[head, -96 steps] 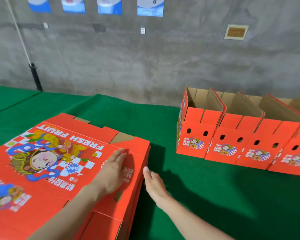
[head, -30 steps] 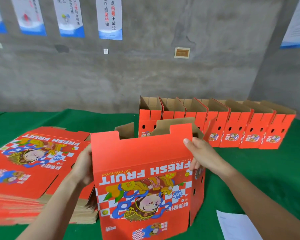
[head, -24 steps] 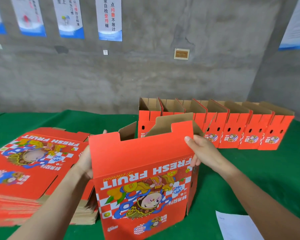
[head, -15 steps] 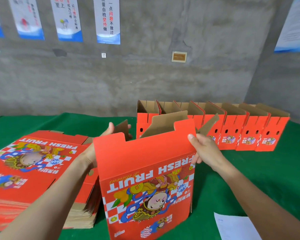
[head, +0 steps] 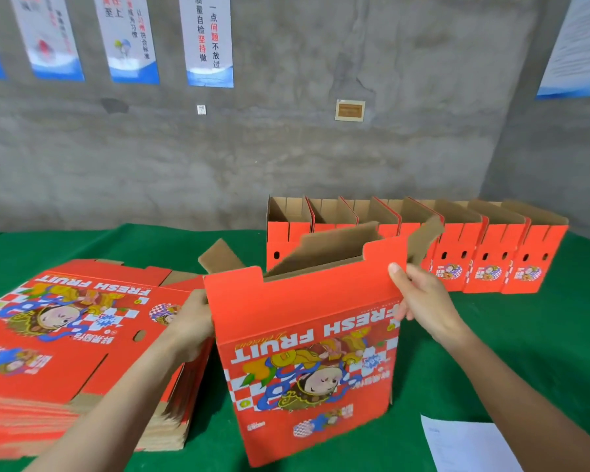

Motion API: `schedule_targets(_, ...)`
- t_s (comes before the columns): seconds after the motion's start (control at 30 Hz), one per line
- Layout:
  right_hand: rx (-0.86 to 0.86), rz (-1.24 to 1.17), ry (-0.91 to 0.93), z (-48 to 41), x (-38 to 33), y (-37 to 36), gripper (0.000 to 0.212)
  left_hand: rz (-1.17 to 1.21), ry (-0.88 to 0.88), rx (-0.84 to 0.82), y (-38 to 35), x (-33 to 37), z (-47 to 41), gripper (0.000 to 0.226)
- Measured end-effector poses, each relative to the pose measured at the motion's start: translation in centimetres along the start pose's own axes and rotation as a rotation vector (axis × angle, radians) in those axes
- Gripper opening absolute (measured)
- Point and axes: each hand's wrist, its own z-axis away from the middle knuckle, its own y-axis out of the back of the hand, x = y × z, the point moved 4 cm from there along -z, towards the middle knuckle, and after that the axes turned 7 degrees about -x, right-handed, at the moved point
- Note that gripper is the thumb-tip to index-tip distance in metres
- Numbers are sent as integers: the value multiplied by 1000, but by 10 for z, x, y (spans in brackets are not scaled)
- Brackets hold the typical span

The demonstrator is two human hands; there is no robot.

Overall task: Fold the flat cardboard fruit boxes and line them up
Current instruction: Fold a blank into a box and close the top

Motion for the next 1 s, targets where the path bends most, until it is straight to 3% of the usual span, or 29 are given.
schedule_targets(0.07, 98, 32, 38, 7, -1, 4, 67, 131, 55, 226, 3, -12, -5, 8)
schedule_targets(0.17, 193, 58, 46, 15, 1, 2, 56, 342, 102, 476, 2, -29, -8, 20)
schedule_targets(0.33, 180, -116, -77, 13, 27, -7, 55, 389, 98, 704, -8, -31, -2, 26)
schedule_targets(0.5, 160, -268, -216, 11, 43, -16, 50, 318, 101, 702, -17, -29, -3, 24)
schedule_targets(0.7, 133, -93, -218, 5, 39, -13, 33, 196, 95, 606, -16, -27, -10, 18)
schedule_targets(0.87, 103, -87, -213, 3, 35, -15, 7, 68, 16, 490, -14, -21, -11, 41)
schedule_targets(1.0, 51, 144, -193, 0, 33, -14, 59, 18, 11, 426, -15, -23, -15, 38)
